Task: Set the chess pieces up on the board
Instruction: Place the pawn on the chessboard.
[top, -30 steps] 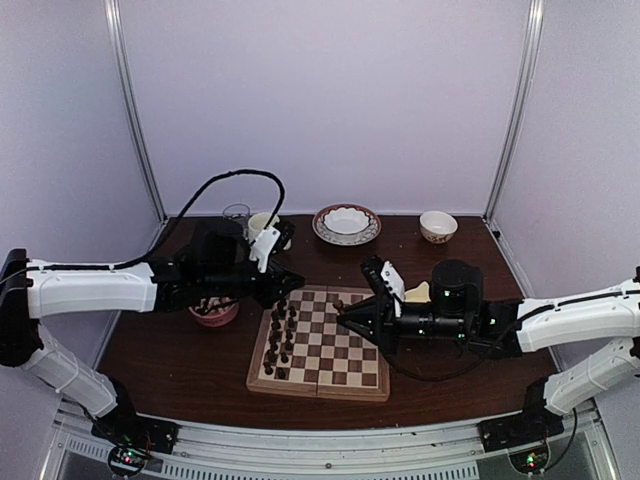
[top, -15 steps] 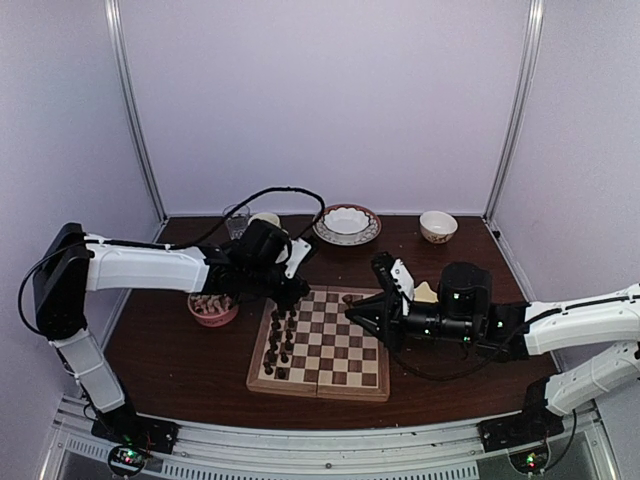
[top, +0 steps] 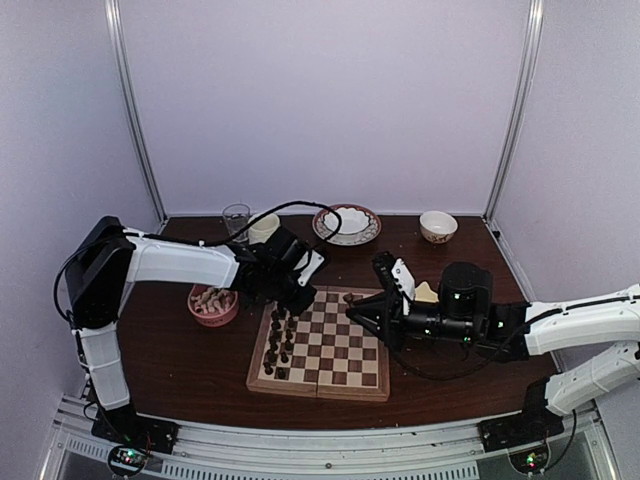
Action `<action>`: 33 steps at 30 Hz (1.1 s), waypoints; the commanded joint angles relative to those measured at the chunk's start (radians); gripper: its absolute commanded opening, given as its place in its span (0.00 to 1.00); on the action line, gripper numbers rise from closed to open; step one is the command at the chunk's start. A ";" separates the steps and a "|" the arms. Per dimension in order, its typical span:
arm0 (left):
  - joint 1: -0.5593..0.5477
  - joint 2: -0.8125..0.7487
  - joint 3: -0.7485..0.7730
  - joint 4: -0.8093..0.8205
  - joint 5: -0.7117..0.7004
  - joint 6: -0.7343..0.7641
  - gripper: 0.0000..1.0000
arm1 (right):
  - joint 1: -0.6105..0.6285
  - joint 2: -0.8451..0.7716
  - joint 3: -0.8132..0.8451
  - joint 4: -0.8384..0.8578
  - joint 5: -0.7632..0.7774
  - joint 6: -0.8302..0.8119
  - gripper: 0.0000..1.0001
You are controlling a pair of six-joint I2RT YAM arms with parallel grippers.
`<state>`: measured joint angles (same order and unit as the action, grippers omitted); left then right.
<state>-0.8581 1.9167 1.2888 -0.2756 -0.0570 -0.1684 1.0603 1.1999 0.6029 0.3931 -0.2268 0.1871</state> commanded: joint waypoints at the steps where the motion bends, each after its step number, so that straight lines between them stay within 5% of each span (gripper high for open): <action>1: 0.007 0.016 0.036 -0.014 -0.001 0.010 0.00 | 0.006 -0.025 -0.012 0.024 0.018 0.006 0.00; 8: 0.007 0.042 0.039 0.003 0.014 0.008 0.00 | 0.006 -0.025 -0.012 0.023 0.019 0.006 0.00; 26: 0.007 0.027 0.045 -0.026 0.019 -0.007 0.34 | 0.006 -0.016 -0.006 0.018 0.017 0.003 0.00; 33: 0.005 -0.041 0.026 -0.024 0.032 -0.014 0.36 | 0.006 0.005 0.012 -0.005 0.005 0.002 0.00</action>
<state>-0.8581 1.9465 1.3087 -0.3138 -0.0429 -0.1703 1.0603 1.1969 0.6029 0.3923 -0.2268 0.1867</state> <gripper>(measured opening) 0.359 0.135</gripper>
